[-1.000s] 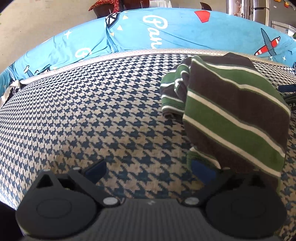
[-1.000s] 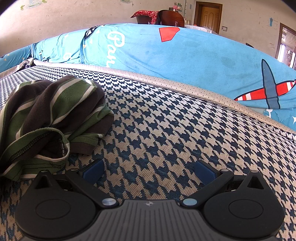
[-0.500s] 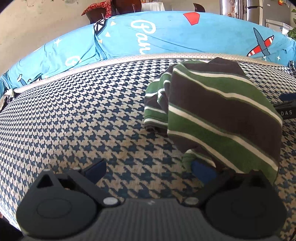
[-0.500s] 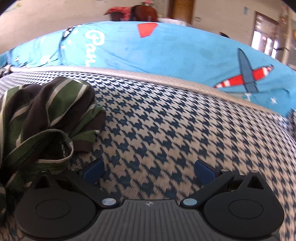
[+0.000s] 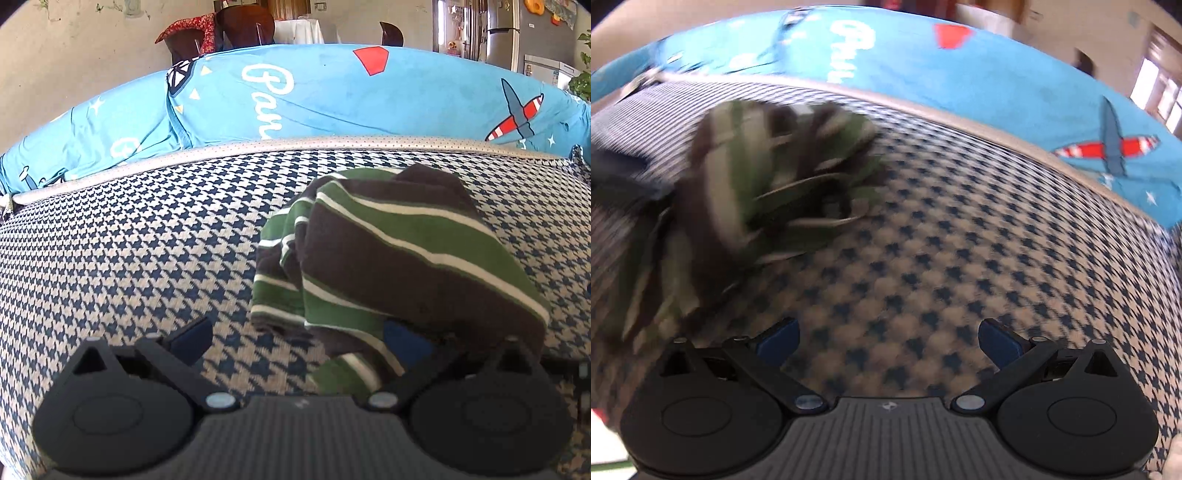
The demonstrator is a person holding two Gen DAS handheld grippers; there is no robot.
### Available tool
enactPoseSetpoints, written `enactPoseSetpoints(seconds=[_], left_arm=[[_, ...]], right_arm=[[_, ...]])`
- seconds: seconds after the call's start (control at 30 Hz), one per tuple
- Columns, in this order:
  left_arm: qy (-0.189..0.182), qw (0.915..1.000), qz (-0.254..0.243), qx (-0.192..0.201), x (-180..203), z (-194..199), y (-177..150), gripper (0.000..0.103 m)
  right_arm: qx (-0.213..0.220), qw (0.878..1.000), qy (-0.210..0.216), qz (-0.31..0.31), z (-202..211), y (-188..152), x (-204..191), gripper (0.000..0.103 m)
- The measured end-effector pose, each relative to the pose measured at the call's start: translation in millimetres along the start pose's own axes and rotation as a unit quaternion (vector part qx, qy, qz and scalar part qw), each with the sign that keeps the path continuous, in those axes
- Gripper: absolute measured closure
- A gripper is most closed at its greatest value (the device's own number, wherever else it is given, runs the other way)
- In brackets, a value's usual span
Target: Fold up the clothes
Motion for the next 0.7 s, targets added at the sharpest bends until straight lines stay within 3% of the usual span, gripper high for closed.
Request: enactPoseSetpoints(seconds=[0.17,0.3,0.5,0.7], left_arm=[[0.000,1.0000,0.002,-0.002,1,-8,6,0.000],[-0.004,1.0000,0.001,0.001,2,-11,16,0.000],[-0.012,0.9999,0.001,0.011,2,-17,37,0.000],[-0.014,0.9992,0.015,0.035,-10,-11,63,0.000]], right_arm=[[0.015,0.998,0.061,0.021,4,-2,-52,0.000],[0.034,0.998,0.057,0.011,-6,11,-71,0.000],[0.071,0.996,-0.007,-0.050,-16,46,-52,0.000],[0.130,0.983,-0.017,-0.128,-14,80,-23,0.000]])
Point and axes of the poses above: each gripper's, at about its wrist camera, not at the fingertips, and z roughly against the way its jaws point, x to its right, y to its top, the point moved 8 cm from there along -z, roughly the way its jaws point
